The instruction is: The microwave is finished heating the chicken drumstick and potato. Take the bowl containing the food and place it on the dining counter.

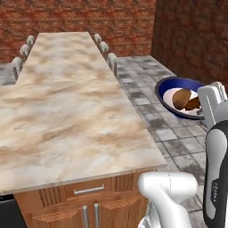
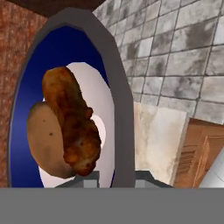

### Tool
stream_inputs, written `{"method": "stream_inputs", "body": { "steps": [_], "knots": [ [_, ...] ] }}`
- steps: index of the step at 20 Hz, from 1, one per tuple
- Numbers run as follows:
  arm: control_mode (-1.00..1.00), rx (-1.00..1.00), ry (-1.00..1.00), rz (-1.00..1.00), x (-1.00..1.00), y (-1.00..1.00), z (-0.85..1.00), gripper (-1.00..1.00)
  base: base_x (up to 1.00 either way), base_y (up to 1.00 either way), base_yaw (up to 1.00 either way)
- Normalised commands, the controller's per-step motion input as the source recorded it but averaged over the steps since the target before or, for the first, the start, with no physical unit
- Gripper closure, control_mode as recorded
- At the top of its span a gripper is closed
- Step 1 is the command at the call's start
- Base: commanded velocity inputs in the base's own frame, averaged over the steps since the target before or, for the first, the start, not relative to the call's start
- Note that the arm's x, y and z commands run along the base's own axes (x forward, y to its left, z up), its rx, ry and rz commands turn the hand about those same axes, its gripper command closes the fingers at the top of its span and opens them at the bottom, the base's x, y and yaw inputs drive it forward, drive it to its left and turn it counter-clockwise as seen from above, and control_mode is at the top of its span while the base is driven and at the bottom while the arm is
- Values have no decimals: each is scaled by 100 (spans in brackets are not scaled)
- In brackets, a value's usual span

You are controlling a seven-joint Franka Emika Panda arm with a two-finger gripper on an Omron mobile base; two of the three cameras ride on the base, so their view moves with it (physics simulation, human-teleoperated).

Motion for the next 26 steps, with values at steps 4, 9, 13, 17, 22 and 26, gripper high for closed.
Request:
{"method": "stream_inputs", "body": {
  "steps": [4, 9, 13, 17, 22, 26],
  "knots": [
    [100, 0, 0, 0, 0, 0, 0, 100, -9, -100, -28],
    [100, 0, 0, 0, 0, 0, 0, 100, 0, -89, -19],
    [100, 0, 0, 0, 0, 0, 0, 100, 12, -100, -18],
    [100, 0, 0, 0, 0, 0, 0, 100, 93, -87, -14],
    [100, 0, 0, 0, 0, 0, 0, 100, 100, -37, -10],
    [100, 0, 0, 0, 0, 0, 0, 100, 100, -7, -9]
  ]
}}
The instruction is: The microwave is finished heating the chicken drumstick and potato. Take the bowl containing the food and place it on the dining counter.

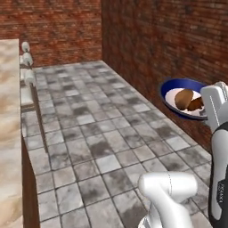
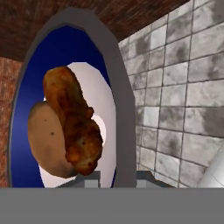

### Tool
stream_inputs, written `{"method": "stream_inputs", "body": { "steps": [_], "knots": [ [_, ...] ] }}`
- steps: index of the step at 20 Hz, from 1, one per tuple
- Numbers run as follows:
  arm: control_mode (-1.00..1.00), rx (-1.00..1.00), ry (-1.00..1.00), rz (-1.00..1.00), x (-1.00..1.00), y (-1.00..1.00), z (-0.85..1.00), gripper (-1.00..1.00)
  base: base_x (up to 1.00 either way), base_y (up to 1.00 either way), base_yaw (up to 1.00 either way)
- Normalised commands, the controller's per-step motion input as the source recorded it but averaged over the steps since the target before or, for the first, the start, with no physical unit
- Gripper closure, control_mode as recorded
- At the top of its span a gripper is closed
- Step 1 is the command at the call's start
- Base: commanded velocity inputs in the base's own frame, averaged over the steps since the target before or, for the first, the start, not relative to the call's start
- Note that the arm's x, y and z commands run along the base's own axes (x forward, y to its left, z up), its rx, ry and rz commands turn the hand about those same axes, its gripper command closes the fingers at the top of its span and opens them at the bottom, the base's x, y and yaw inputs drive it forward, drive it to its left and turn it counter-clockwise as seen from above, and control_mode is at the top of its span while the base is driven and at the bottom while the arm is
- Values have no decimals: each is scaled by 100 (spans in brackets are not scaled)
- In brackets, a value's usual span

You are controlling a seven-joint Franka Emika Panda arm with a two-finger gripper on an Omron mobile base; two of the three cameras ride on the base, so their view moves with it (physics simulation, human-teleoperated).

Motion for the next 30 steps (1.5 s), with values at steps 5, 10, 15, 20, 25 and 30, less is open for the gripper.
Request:
{"method": "stream_inputs", "body": {
  "steps": [5, 10, 15, 20, 25, 30],
  "knots": [
    [100, 0, 0, 0, 0, 0, 0, 100, 100, -1, 0],
    [100, 0, 0, 0, 0, 0, 0, 100, 100, -34, 36],
    [100, 0, 0, 0, 0, 0, 0, 100, 85, -34, 74],
    [100, 0, 0, 0, 0, 0, 0, 100, 72, -33, 79],
    [100, 0, 0, 0, 0, 0, 0, 100, 77, -47, 73],
    [100, 0, 0, 0, 0, 0, 0, 100, 75, -73, 60]
  ]
}}
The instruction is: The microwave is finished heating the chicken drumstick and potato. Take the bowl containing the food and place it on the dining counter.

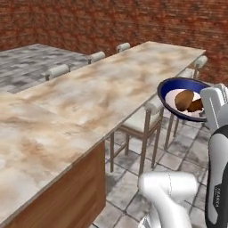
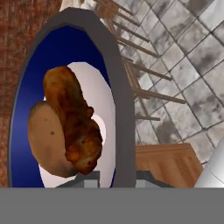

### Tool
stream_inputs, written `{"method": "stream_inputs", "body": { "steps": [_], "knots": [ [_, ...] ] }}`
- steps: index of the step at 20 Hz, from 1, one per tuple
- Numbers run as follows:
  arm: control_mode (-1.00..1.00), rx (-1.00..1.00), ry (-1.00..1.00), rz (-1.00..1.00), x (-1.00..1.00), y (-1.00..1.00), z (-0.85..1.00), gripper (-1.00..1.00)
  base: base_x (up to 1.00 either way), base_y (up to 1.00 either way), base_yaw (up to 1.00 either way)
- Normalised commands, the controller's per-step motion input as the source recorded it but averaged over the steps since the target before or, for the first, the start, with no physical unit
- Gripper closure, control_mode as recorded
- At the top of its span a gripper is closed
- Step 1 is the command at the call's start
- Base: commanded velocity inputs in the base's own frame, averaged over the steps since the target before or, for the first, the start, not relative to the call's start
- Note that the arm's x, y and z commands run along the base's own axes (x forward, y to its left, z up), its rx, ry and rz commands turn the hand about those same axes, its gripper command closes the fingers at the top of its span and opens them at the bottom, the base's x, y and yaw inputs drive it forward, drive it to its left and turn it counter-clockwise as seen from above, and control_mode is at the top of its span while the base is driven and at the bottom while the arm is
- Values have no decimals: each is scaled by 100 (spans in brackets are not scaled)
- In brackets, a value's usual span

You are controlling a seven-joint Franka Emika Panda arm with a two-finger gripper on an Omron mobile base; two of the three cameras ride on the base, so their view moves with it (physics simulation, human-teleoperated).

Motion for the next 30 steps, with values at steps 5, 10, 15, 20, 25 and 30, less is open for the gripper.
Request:
{"method": "stream_inputs", "body": {
  "steps": [5, 10, 15, 20, 25, 30],
  "knots": [
    [100, 0, 0, 0, 0, 0, 0, 100, 52, -60, 63],
    [100, 0, 0, 0, 0, 0, 0, 100, 51, -7, 41],
    [100, 0, 0, 0, 0, 0, 0, 100, 56, 0, 8],
    [100, 0, 0, 0, 0, 0, 0, 100, 72, -2, 5],
    [100, 0, 0, 0, 0, 0, 0, 100, 43, -41, 1],
    [100, 0, 0, 0, 0, 0, 0, 100, 38, -20, 0]
  ]
}}
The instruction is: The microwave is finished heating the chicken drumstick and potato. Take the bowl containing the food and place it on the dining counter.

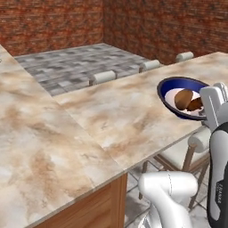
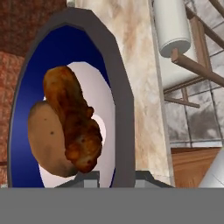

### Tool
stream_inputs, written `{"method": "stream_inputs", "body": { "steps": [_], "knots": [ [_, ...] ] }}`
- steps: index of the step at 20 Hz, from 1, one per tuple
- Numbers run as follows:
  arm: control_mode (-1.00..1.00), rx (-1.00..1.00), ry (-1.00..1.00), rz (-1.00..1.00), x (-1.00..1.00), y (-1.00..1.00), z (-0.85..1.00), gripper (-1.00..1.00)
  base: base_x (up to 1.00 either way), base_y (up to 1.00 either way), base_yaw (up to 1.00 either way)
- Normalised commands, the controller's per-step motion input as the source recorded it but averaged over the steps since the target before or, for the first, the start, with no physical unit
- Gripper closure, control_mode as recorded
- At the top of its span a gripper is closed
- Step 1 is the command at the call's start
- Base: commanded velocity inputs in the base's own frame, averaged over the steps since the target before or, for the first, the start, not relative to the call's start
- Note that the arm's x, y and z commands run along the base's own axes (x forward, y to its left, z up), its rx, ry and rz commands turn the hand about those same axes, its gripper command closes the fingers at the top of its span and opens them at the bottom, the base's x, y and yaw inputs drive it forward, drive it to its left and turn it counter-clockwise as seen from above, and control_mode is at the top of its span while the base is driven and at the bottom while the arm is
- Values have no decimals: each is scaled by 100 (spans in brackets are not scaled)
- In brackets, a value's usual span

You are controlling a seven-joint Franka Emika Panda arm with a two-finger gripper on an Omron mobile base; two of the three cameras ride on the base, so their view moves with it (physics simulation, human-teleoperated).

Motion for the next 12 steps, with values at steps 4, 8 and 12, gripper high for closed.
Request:
{"method": "stream_inputs", "body": {
  "steps": [4, 8, 12],
  "knots": [
    [-100, 1, 12, 0, 39, -14, 0, 100, 27, -2, 0],
    [-100, 5, 44, 3, 83, -54, 6, 100, 0, 0, 0],
    [-100, 1, 40, 16, 81, -58, 0, 100, 0, 0, 0]
  ]
}}
